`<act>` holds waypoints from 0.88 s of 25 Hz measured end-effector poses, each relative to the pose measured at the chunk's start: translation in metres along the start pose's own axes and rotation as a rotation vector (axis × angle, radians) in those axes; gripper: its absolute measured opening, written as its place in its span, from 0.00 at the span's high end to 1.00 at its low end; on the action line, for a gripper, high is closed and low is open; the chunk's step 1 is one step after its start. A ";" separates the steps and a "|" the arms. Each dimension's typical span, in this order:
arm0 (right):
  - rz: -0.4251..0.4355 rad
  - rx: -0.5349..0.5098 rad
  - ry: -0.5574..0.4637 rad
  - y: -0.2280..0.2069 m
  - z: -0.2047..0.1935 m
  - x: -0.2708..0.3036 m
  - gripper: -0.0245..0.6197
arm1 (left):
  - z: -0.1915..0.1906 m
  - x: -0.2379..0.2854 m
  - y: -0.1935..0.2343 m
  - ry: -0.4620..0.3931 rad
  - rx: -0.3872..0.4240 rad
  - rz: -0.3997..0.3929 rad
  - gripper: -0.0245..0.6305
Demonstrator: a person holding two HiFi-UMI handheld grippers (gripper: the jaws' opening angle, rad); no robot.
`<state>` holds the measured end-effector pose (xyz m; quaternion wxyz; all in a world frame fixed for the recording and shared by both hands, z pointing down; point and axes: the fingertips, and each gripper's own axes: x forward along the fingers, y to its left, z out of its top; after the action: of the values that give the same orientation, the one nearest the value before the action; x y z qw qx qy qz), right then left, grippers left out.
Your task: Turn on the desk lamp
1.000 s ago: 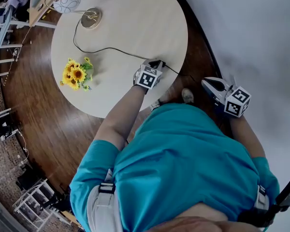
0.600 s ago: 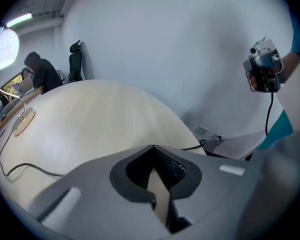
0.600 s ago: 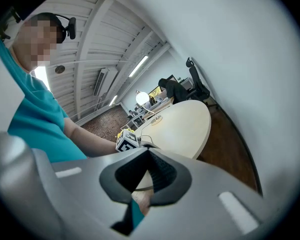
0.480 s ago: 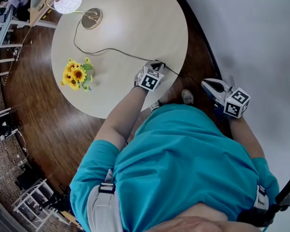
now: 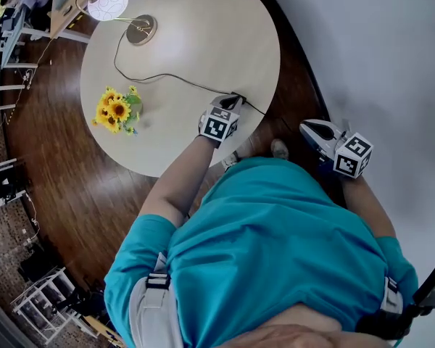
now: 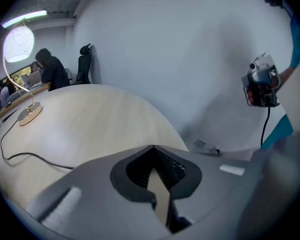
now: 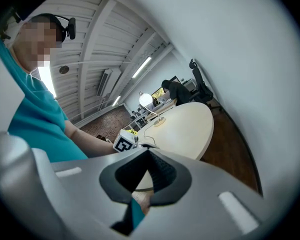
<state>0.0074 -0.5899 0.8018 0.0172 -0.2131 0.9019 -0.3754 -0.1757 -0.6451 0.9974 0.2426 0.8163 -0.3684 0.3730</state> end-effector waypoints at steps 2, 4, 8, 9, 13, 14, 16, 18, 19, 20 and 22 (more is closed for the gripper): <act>0.019 -0.011 0.009 0.012 0.010 -0.010 0.96 | 0.020 -0.028 -0.017 -0.080 -0.057 -0.015 0.93; 0.058 -0.042 0.014 0.027 0.027 -0.022 0.96 | 0.038 -0.063 -0.039 -0.158 -0.113 -0.024 0.93; 0.163 -0.128 0.035 0.059 0.064 -0.051 0.96 | 0.071 -0.134 -0.086 -0.329 -0.195 0.033 0.93; 0.190 -0.147 0.043 0.071 0.070 -0.062 0.96 | 0.076 -0.153 -0.103 -0.366 -0.210 0.054 0.93; 0.284 -0.218 0.098 0.105 0.073 -0.080 0.96 | 0.075 -0.214 -0.148 -0.498 -0.292 0.131 0.93; 0.296 -0.225 0.116 0.105 0.071 -0.074 0.96 | 0.071 -0.222 -0.149 -0.527 -0.323 0.146 0.93; 0.326 -0.243 0.145 0.104 0.065 -0.053 0.96 | 0.060 -0.231 -0.141 -0.573 -0.367 0.171 0.93; 0.364 -0.276 0.163 0.108 0.054 -0.027 0.96 | 0.043 -0.237 -0.127 -0.608 -0.376 0.196 0.93; 0.379 -0.293 0.171 0.113 0.046 -0.014 0.96 | 0.032 -0.241 -0.120 -0.625 -0.376 0.209 0.93; 0.392 -0.312 0.177 0.121 0.037 -0.004 0.96 | 0.021 -0.247 -0.114 -0.643 -0.377 0.219 0.93; 0.410 -0.351 0.189 0.140 0.019 0.007 0.96 | -0.001 -0.266 -0.109 -0.678 -0.383 0.231 0.93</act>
<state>-0.0477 -0.5176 0.6934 -0.0285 0.0097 0.9750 -0.2202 -0.2101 -0.4662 0.7754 0.2115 0.7865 -0.5794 0.0322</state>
